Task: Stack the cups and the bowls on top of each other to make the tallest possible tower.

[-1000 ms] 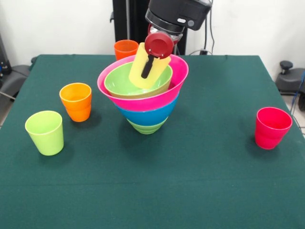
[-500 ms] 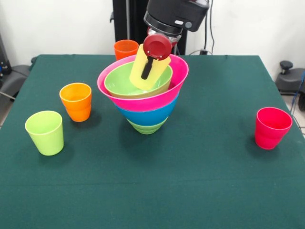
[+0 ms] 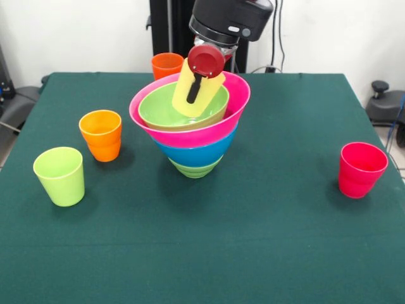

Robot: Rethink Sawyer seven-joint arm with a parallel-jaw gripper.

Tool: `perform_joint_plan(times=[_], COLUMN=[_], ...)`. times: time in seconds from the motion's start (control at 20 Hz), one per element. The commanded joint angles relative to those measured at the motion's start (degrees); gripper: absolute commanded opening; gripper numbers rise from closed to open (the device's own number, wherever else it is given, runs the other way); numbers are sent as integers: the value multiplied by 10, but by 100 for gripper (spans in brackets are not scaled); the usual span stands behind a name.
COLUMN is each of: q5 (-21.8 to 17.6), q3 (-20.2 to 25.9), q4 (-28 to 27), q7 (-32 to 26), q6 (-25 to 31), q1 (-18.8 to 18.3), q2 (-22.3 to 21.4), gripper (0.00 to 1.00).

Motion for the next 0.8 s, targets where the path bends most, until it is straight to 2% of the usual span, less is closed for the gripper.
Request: perform_joint_plan(times=[0.05, 0.8], q5=[-28, -32], q3=[94, 103], q4=[29, 32], q7=[41, 37], q6=[-29, -35], q1=[-15, -22], q2=[-5, -10], gripper=[0, 0])
